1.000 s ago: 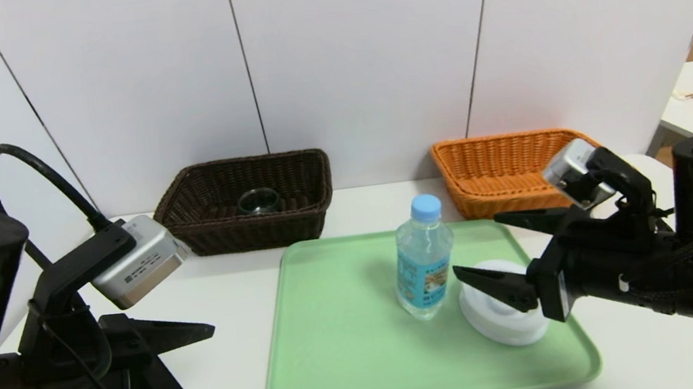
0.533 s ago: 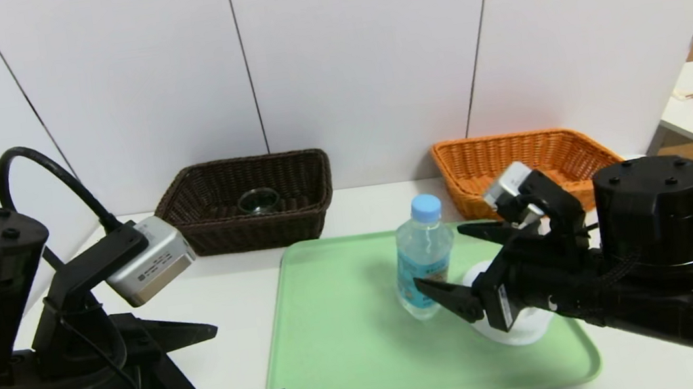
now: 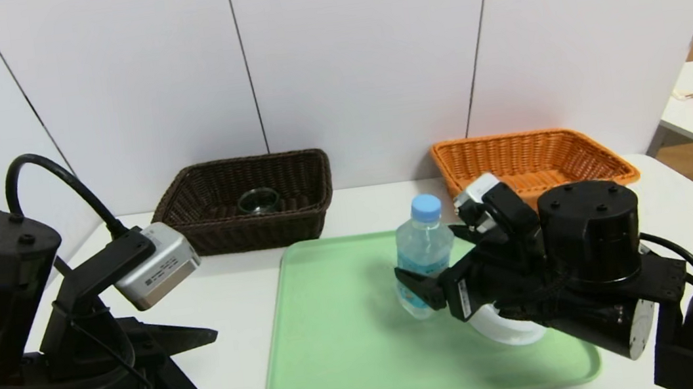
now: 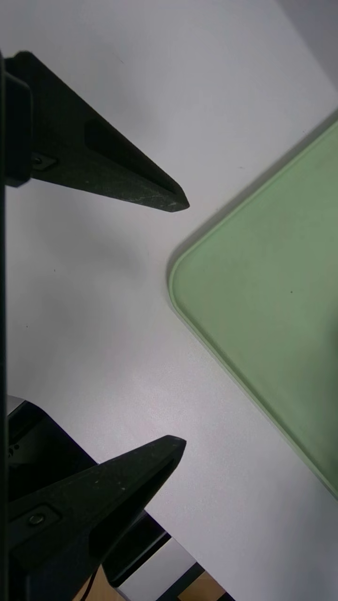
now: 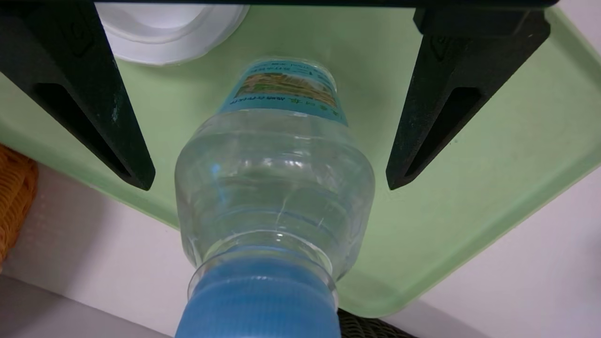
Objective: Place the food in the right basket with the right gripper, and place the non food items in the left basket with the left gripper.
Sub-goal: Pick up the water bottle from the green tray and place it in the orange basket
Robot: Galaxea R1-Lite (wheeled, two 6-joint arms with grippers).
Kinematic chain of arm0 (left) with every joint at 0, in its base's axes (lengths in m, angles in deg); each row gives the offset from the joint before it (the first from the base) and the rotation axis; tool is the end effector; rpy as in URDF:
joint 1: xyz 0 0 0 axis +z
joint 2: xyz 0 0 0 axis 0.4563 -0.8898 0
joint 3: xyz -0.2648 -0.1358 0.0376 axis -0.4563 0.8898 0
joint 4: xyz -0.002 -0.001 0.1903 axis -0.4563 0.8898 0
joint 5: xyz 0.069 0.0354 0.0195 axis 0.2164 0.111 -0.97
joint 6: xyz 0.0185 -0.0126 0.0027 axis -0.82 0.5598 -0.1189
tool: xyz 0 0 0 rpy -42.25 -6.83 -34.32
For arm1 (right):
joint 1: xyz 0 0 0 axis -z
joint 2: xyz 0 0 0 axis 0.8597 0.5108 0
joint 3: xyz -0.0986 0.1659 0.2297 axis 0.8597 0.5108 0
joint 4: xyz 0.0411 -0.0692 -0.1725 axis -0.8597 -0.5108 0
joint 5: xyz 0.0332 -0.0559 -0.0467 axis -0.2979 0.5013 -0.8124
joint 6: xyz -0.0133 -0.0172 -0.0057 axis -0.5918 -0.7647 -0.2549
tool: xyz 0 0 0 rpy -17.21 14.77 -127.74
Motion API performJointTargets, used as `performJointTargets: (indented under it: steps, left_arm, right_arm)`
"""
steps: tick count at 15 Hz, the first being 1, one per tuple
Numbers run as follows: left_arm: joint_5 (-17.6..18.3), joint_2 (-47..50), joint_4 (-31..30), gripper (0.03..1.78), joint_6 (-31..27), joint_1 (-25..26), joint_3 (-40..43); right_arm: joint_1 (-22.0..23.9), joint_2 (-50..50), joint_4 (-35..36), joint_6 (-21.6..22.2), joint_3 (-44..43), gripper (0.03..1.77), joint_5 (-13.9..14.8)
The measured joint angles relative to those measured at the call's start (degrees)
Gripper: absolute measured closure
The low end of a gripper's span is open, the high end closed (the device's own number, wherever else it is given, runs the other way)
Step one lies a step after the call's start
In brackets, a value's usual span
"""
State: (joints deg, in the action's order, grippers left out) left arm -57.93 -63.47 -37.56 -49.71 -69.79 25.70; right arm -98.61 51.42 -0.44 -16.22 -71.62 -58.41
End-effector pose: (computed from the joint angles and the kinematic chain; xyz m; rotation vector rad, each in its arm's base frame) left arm 0.1260 -0.1175 0.2257 0.1509 0.6628 -0.7354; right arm 0.2279 0.1838 0.1319 -0.1177 0.2574 0.5850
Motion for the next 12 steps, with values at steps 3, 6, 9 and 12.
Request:
performJointTargets:
  steps: [3, 6, 9, 12]
  left_arm:
    - [0.1, -0.4, 0.0, 0.12, 0.0, 0.1, 0.0]
    - [0.0, -0.6, -0.1, 0.12, 0.1, 0.1, 0.0]
    - [0.0, -0.8, -0.1, 0.12, 0.1, 0.1, 0.0]
    - [0.0, -1.0, -0.1, 0.12, 0.1, 0.1, 0.0]
  right_arm:
    - [-1.4, 1.8, 0.1, 2.5, -1.4, 0.1, 3.6]
    - [-2.2, 3.1, 1.7, 3.8, -2.3, 0.1, 6.8]
    - [-2.3, 3.6, 1.8, 4.0, -2.5, 0.1, 6.9]
    - [-2.3, 3.7, 1.8, 3.9, -2.0, 0.1, 7.1]
